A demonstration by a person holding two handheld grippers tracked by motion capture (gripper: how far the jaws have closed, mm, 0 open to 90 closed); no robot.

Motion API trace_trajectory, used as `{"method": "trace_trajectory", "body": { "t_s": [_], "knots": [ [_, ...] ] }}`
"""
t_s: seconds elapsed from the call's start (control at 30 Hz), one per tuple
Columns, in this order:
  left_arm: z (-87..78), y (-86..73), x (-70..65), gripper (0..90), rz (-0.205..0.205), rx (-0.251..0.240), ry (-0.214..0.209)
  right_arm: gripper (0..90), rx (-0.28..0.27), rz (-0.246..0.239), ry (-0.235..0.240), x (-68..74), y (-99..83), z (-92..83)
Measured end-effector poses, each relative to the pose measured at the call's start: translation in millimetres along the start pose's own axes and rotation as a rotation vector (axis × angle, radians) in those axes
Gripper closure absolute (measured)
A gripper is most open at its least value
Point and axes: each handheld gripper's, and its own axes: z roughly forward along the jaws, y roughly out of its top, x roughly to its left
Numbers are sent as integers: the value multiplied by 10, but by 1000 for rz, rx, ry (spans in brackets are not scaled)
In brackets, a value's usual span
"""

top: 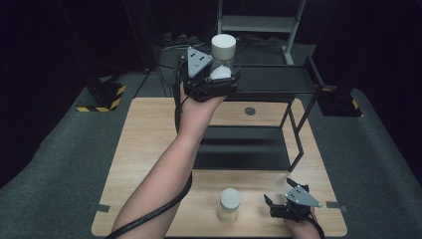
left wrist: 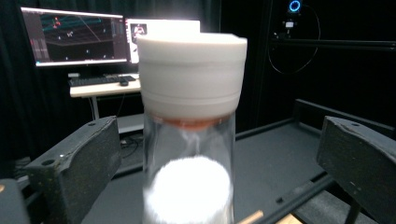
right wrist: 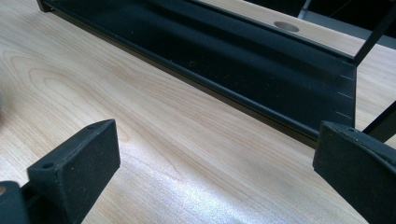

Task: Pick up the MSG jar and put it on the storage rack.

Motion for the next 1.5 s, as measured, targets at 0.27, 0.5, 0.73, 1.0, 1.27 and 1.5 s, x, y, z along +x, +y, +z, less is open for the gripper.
{"method": "trace_trajectory", "body": {
  "t_s": [0.27,0.5,0.73,1.0,1.27,1.5],
  "knots": [
    [-256,-146,63,4,17,-7,-6,0,1,-6,-2,8,2,1],
    [-489,-244,73,4,29,14,-7,0,2,-11,-3,13,3,1],
    [-639,-346,96,4,43,35,-12,0,2,-14,-4,18,4,1],
    [-782,-536,146,4,47,75,-25,0,4,-19,-5,23,8,4],
    [-908,-762,143,4,65,95,-36,0,7,-24,-6,29,13,6],
    [-1020,-1025,144,4,88,121,-45,0,7,-30,-7,39,14,6]
  ]
}}
